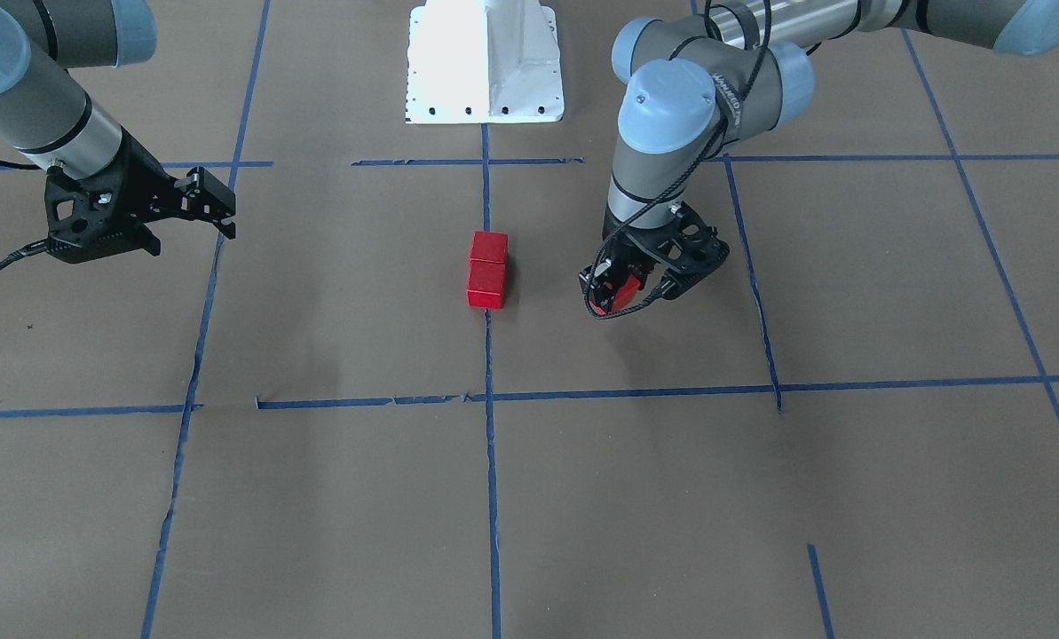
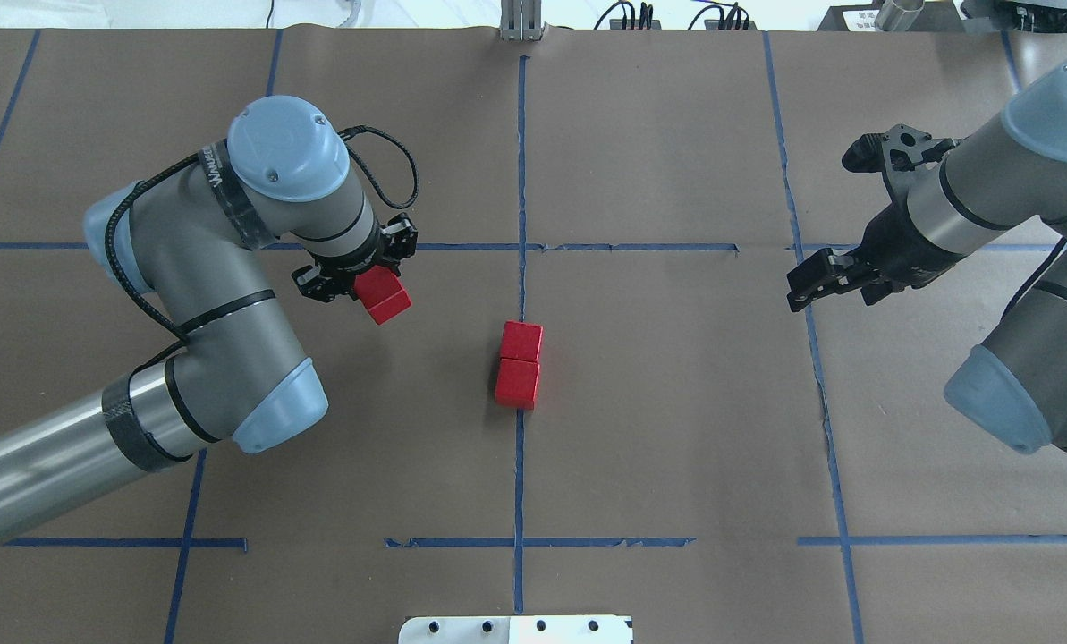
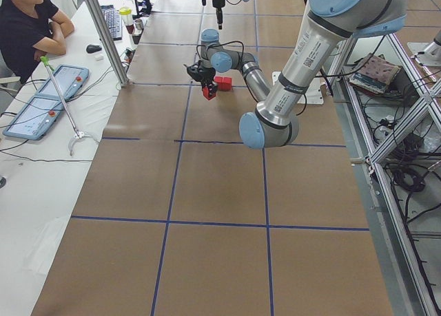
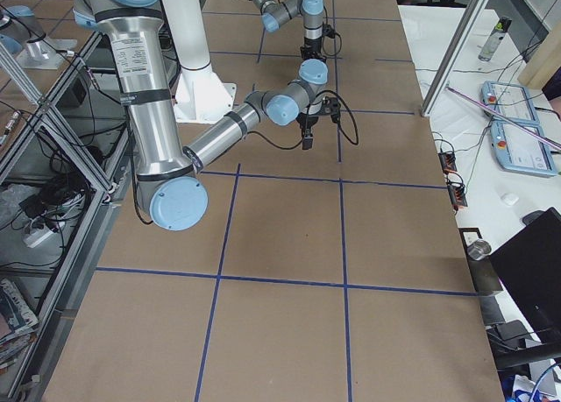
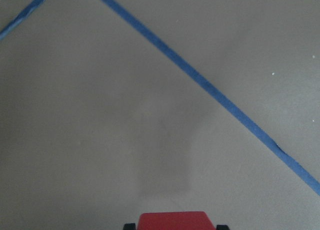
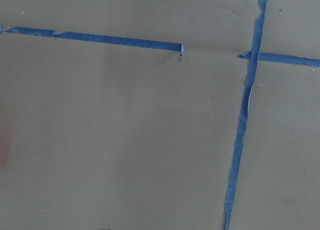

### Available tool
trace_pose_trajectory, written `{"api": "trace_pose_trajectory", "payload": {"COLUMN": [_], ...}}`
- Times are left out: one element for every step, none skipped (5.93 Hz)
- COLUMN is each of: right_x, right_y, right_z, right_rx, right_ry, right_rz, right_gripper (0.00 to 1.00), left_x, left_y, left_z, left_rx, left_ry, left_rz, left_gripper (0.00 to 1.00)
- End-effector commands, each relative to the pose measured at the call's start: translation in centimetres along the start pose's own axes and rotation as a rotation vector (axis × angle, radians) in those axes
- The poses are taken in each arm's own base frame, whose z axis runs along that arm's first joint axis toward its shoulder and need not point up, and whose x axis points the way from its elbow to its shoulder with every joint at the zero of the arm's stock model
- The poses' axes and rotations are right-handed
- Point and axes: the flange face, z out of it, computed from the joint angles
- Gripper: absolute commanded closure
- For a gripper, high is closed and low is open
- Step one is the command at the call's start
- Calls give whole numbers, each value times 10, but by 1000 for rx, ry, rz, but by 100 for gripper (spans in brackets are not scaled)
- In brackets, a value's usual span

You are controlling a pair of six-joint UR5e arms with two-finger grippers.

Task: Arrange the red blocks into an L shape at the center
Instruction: 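Carry the cube with the left gripper beside the center cube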

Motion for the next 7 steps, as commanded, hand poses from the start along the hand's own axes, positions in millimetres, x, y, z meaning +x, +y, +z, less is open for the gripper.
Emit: {"api": "trace_pose_trajectory", "payload": {"right_x": [0,0,0,0,-1,-2,-2], "right_y": [0,0,0,0,1,1,1], "right_z": [1,1,0,0,0,-1,-1], "right_rx": [0,-1,-1,-1,-2,0,0], "right_ry": [2,1,0,0,-2,-4,-4], "right_rz": [2,2,2,2,29,55,57], "right_gripper": [0,0,0,0,0,0,0], "left_x": [2,5,18,23,19,13,16], "left_y": [9,11,23,34,44,56,58], "left_z": [10,9,11,30,35,41,46], "left_rx": [-2,-5,-6,11,8,4,10], "left_ry": [-14,-12,-14,-45,-57,-71,-78], "left_rz": [-376,-487,-601,-613,-601,-595,-597], "left_gripper": [100,100,100,100,100,100,100]}}
